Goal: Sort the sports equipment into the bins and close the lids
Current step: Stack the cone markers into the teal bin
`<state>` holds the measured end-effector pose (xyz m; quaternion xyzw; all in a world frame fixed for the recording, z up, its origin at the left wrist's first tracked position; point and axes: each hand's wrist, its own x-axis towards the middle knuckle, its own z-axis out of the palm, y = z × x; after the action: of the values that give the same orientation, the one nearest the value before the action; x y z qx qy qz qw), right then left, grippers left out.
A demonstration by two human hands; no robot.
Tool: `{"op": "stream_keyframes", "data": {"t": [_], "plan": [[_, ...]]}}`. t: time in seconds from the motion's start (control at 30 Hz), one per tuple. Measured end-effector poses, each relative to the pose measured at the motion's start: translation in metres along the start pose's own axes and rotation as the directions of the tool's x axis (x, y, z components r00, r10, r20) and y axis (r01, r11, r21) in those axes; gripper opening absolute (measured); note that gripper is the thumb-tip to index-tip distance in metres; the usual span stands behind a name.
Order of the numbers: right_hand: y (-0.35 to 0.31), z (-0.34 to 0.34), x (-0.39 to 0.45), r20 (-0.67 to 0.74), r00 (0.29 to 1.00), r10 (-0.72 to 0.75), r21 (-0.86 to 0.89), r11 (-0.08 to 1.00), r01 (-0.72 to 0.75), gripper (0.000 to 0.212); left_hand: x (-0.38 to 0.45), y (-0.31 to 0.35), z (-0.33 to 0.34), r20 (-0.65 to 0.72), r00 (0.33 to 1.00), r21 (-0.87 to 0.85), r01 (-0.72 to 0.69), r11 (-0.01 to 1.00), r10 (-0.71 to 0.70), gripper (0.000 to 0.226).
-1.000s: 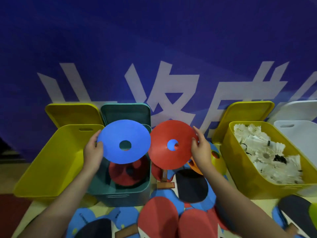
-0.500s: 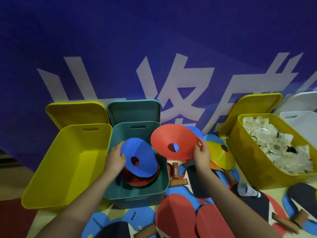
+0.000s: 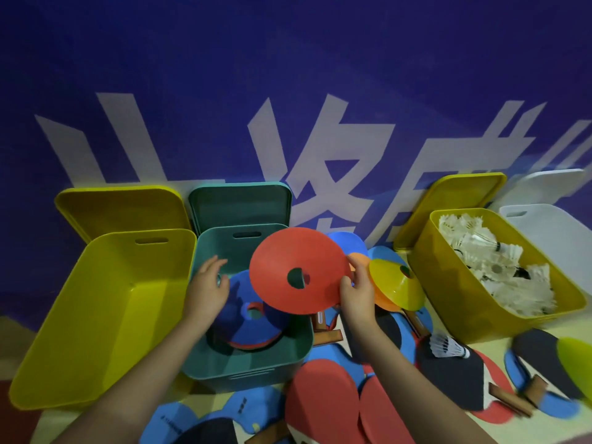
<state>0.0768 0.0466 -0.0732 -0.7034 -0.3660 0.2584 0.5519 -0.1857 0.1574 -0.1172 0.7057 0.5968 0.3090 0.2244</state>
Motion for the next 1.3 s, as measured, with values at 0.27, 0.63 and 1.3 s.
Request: {"op": "stream_keyframes", "data": {"t": [0.27,0.63,1.3], "plan": [[-0.030,0.061,-0.007,0.351,0.934,-0.061,-0.385,0.900,0.204,0.068,-0.021,-0.019,-0.039,-0.001,0.987,0.047,0.159,0.986,-0.160,0.053],[0.035,0.140,-0.016,0.474,0.821,0.318,-0.728,0.666,0.163,0.055,-0.032,-0.014,-0.036,-0.010,0.973,0.200,0.228,0.953,-0.231,0.057],[-0.017,0.053,-0.028,0.337,0.918,-0.208,0.032,0.977,0.209,0.036,-0.041,0.026,-0.023,-0.147,0.973,0.206,-0.146,0.968,0.178,0.035]]}}
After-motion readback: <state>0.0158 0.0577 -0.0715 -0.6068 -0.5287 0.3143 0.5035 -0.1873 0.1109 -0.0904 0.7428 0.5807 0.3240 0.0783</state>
